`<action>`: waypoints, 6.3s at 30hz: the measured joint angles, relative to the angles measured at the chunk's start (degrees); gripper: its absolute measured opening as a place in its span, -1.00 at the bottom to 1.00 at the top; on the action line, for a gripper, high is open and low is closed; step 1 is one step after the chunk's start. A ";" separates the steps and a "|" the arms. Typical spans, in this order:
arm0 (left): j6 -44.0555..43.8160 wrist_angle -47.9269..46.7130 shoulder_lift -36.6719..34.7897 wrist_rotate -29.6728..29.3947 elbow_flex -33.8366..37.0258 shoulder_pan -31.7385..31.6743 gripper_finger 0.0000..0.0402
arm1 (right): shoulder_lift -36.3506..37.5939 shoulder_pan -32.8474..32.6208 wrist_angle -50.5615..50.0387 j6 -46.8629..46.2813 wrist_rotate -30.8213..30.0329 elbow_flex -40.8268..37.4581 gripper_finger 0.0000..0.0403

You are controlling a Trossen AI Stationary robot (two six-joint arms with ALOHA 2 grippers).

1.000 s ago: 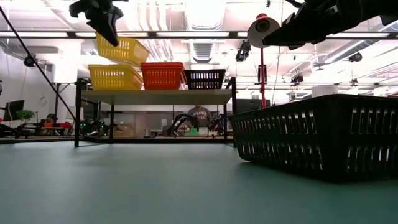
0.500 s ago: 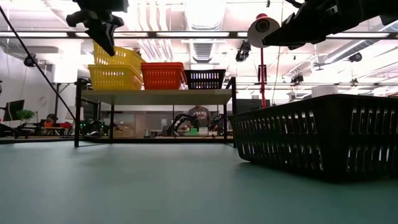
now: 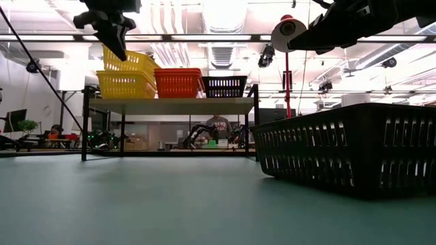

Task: Stack baskets on shelf by color
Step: Stack the yellow bin on top of the stacked yellow bins on the shelf, then stack the left black bin on top of the black bin on the shelf

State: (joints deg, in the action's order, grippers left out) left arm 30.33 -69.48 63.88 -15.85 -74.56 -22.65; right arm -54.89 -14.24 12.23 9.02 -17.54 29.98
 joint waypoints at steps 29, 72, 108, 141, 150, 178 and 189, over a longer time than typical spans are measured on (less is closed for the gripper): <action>-0.03 0.03 -0.04 -0.96 -0.72 0.00 -0.63 | 0.00 0.00 0.02 -0.44 0.02 0.00 -0.79; -15.08 0.35 0.22 -1.71 9.73 7.28 -0.99 | 0.00 0.00 -0.02 -0.39 -0.01 0.00 -0.79; -30.00 28.67 -0.17 -2.94 13.08 32.22 -1.00 | -0.93 -6.35 0.01 -6.72 -0.02 0.83 -0.65; -15.89 75.83 -3.03 -11.57 29.81 45.83 -1.00 | -39.89 -23.50 -53.79 -35.13 10.65 45.23 -0.17; -14.94 75.55 -3.15 -11.65 29.94 45.81 -1.00 | -44.54 -23.54 -56.74 -37.66 12.51 50.90 -0.17; -13.29 72.48 -9.75 -12.10 33.00 46.03 -1.00 | -49.42 -21.69 -52.24 -34.41 13.07 49.58 -0.93; -12.92 74.62 -13.15 -12.36 35.57 46.03 -1.00 | -48.83 -19.76 -63.22 -30.18 11.13 60.12 -0.94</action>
State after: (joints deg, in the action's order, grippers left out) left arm 17.41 5.14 50.72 -28.22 -39.00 23.38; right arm -103.72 -34.00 -51.00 -21.16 -6.41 90.10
